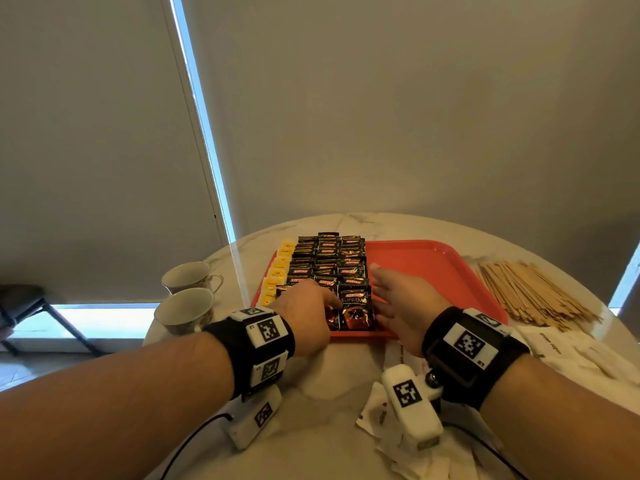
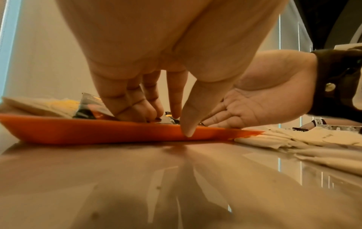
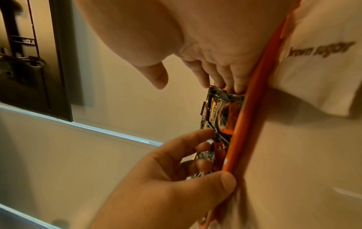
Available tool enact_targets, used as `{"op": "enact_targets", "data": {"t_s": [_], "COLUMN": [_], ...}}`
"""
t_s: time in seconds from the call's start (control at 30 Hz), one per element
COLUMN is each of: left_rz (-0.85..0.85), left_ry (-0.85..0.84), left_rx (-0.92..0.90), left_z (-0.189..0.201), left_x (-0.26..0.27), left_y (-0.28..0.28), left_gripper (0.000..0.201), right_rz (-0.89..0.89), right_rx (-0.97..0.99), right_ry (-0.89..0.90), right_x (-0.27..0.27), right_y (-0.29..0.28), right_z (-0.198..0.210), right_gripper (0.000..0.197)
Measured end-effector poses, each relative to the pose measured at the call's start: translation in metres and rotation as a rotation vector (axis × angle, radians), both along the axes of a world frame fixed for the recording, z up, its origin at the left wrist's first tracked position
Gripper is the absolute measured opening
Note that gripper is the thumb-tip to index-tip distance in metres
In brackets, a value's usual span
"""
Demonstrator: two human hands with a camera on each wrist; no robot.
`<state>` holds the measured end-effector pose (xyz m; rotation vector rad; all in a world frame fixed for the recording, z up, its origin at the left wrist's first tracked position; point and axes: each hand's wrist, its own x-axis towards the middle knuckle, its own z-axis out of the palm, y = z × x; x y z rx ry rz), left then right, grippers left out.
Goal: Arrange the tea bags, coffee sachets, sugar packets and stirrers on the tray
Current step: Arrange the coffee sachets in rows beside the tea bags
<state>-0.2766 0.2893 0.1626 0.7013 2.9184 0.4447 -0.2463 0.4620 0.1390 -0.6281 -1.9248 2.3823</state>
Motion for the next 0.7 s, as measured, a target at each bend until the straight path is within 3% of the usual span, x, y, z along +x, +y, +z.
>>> {"op": "enact_targets", "data": {"t_s": [0.1,0.2,0.27,0.47,0.7], "left_rz": [0.001,-0.011,0.004,0.055,0.061], "left_ry": [-0.016,-0.033,-0.033,0.026,-0.056], "left_rx": [-0.005,0.036,0.068,0.029,-0.048], "left_z": [0.002,0.006,0.012,0.021,0.016], "left_x": [0.001,-0.001,-0.002,-0.009,-0.019], "left_y": [-0.001,-0.005,-0.009,-0.025,-0.036], "left_gripper": [0.063,0.062,0.059,0.055,0.031], "right_rz": [-0.032,-0.081,-0.123,-0.138,-0.133], "right_rx": [-0.027,-0.035,-0.039,-0.113,-0.188], "right_ry": [-0.015,-0.005,0.013,0.043,0.040], "right_x": [-0.003,-0.014,-0.026,-0.059,-0.108], "right_y": [0.002,0.011,0.019,0.030,0.041], "right_z": [0.004,0.005,0.006,0.017,0.024], "right_gripper": [0.023,0.057,0.070,0.079,0.095]}}
